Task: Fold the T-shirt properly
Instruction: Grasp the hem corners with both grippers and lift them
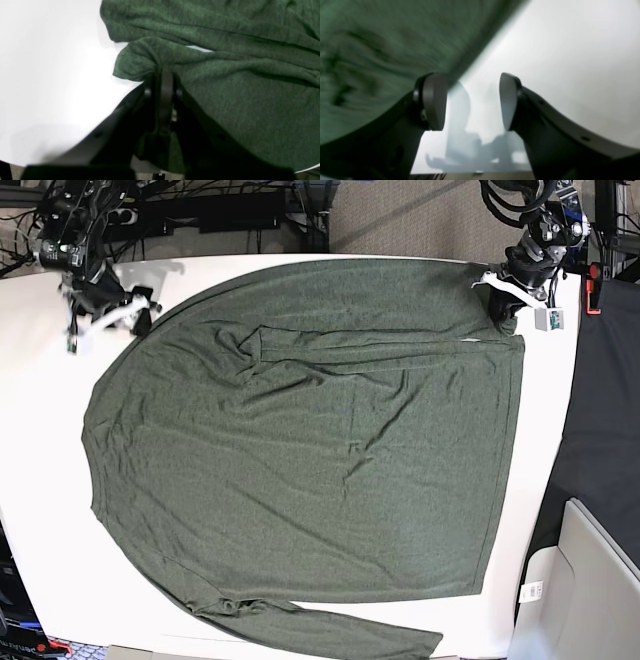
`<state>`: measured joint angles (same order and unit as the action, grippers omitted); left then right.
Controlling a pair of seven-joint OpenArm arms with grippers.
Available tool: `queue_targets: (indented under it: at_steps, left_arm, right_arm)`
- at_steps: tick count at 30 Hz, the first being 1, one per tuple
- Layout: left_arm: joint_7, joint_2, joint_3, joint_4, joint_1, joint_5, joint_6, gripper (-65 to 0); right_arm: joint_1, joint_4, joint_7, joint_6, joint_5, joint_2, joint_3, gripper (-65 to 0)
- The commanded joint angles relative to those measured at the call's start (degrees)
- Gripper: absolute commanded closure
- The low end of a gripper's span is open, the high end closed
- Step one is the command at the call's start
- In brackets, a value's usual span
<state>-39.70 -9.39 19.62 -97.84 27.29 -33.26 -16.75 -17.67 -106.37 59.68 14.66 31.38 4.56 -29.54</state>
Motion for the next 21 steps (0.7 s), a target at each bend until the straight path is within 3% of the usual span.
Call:
queue_targets:
  at_steps: [1,21]
  left_arm:
    - [-6.1,0.2,-0.3,0.9,1.1,2.1,0.4,0.0]
    - [-6.3,0.2,-0.3,0.9,1.2,2.1,0.4,0.0]
  right_arm:
    - [0.5,0.5,0.8,-0.2,1.0,0.7,-0.7,-33.2]
    - [7.9,9.7,0.8,-0.5,1.4,-2.3,-0.8,-32.9]
